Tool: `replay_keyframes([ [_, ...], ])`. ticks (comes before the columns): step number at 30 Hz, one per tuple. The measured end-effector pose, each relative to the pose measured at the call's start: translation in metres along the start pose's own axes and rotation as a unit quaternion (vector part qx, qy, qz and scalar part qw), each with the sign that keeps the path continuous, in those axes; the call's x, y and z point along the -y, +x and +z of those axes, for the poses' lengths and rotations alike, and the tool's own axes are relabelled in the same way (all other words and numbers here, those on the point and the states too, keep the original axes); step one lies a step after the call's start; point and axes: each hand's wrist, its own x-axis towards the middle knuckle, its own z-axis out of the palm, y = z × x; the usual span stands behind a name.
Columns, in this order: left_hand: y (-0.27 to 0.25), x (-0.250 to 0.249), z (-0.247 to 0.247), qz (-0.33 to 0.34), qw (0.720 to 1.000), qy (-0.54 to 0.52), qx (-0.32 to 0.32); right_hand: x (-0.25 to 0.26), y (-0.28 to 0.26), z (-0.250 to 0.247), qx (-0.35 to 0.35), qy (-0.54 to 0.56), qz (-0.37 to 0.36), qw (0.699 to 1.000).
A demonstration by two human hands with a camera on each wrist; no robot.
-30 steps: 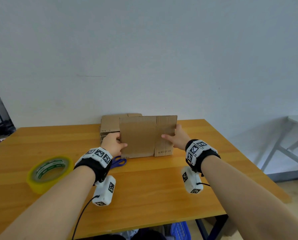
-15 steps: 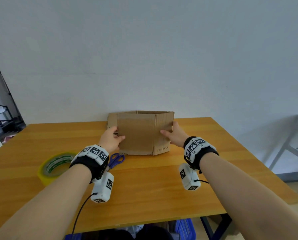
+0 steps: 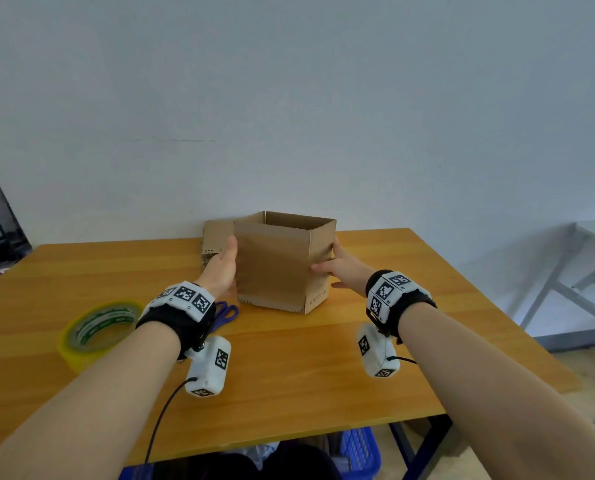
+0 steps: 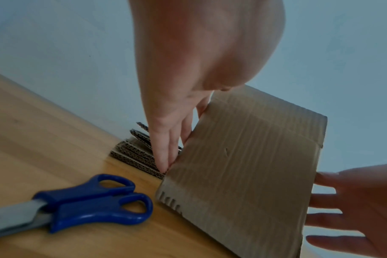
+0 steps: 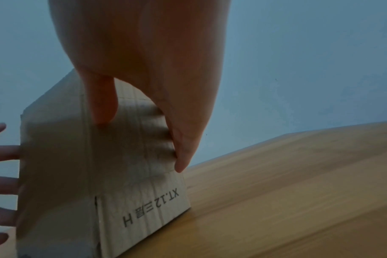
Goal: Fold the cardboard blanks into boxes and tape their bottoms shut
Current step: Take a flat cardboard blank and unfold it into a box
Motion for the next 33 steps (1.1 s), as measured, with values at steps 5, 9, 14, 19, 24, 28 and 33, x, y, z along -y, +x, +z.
replay_keyframes([
  [5, -0.011, -0.008, 0.003, -0.013, 0.999, -0.041, 0.029, -0.002, 0.001, 0.008, 0.009, 0.007, -0.009, 1.0],
  [9, -0.005, -0.002, 0.0, -0.052, 0.994, -0.083, 0.04, -0.002, 0.001, 0.015, -0.034, 0.07, -0.02, 0.997],
  [14, -0.01, -0.006, -0.006, -0.081, 0.989, -0.104, 0.073, -0.005, 0.0, 0.015, -0.051, 0.147, -0.014, 0.988],
  [19, -0.015, -0.008, -0.007, -0.098, 0.982, -0.112, 0.119, -0.005, -0.005, 0.012, -0.011, 0.184, 0.006, 0.983],
  [24, -0.016, -0.007, -0.008, -0.089, 0.976, -0.141, 0.141, -0.008, -0.01, 0.008, 0.036, 0.208, 0.005, 0.977],
  [28, -0.021, -0.006, -0.008, -0.071, 0.972, -0.172, 0.142, -0.01, -0.011, 0.006, 0.059, 0.228, -0.002, 0.972],
  [33, -0.022, 0.005, -0.008, -0.046, 0.962, -0.228, 0.141, -0.011, -0.014, 0.007, 0.094, 0.262, -0.014, 0.96],
])
